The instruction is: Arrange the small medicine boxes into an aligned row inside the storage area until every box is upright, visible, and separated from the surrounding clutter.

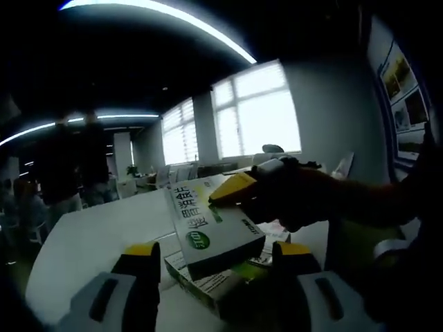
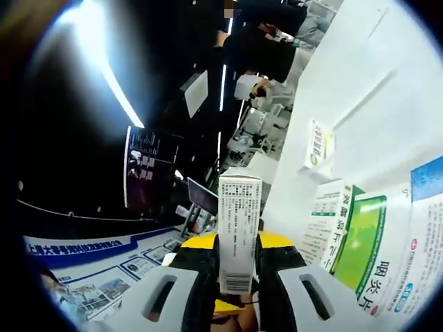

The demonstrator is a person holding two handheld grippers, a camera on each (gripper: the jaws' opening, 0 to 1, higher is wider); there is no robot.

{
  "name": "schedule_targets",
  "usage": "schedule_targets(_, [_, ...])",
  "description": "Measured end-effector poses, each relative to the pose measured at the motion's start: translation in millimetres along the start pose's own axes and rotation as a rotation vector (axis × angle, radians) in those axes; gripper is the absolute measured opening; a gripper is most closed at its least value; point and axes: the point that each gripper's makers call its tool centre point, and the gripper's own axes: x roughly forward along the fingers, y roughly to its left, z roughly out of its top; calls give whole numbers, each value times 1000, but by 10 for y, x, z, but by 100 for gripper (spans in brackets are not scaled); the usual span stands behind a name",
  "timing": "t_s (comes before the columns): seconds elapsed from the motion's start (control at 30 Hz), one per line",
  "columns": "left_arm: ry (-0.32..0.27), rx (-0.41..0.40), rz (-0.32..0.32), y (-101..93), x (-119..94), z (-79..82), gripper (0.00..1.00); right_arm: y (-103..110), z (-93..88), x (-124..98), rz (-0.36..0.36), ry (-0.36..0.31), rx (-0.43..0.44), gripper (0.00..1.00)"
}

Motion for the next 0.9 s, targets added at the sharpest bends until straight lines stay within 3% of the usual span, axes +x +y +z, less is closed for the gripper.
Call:
schedule_targets(0.23, [-6,20,-45,-34,-55,-20,78,-18,57,-95,4,-12,10,18])
schedule_targets(0.9, [9,25,-99,-44,-296,-135,88,49,90,-294,20,-25,6,18])
